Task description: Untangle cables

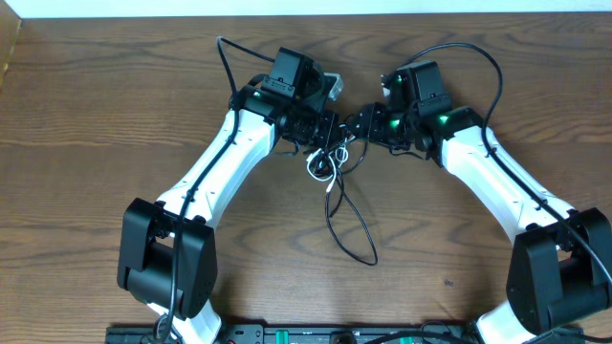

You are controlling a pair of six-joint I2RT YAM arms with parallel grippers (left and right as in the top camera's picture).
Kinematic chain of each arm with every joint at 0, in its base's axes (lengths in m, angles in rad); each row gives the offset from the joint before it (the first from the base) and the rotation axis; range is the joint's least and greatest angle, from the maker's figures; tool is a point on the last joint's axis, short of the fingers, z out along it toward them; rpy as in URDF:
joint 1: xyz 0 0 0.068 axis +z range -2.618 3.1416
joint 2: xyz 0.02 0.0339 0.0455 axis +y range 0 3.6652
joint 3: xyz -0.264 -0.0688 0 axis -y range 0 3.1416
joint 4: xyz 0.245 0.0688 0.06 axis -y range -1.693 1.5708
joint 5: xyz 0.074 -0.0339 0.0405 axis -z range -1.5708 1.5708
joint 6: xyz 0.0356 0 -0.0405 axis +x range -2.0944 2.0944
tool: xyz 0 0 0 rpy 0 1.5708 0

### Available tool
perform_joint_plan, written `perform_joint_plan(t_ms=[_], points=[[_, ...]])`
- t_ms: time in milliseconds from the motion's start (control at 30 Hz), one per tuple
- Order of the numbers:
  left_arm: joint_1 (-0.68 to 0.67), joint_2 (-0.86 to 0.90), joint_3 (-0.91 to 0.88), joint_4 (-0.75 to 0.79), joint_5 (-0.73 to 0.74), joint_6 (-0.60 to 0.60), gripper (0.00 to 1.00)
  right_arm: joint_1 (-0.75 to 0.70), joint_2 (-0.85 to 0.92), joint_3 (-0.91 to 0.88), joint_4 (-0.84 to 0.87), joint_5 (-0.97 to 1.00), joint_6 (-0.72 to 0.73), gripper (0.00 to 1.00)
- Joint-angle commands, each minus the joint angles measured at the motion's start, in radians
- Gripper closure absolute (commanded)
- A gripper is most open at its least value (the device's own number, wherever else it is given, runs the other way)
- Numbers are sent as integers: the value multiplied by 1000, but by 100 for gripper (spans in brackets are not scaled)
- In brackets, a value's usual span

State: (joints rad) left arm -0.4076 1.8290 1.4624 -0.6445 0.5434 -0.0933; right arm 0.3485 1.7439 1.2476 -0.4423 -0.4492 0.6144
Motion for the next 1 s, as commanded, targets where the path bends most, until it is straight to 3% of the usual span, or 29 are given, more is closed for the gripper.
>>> perform_joint_plan(t_ms=[0,333,633,700,767,833,967], points=[[8,-13,12,17,-20,-54,93,3,10,-13,1,-82,-55,53],[8,-13,12,48,4,-131,93,40,26,-15,3,17,-42,53],[8,-13,13,58,77,-153,93,40,127,-15,117,-53,-16,58],[8,-13,13,58,82,-156,93,39,137,-15,134,-59,-16,63],[10,-13,13,58,81,-155,93,36,137,-15,127,-50,-19,75],[21,-14,13,59,81,-155,92,23,137,-14,115,-47,-38,99],[75,-32,23,46,81,-151,92,-41,137,-14,21,6,-64,99]])
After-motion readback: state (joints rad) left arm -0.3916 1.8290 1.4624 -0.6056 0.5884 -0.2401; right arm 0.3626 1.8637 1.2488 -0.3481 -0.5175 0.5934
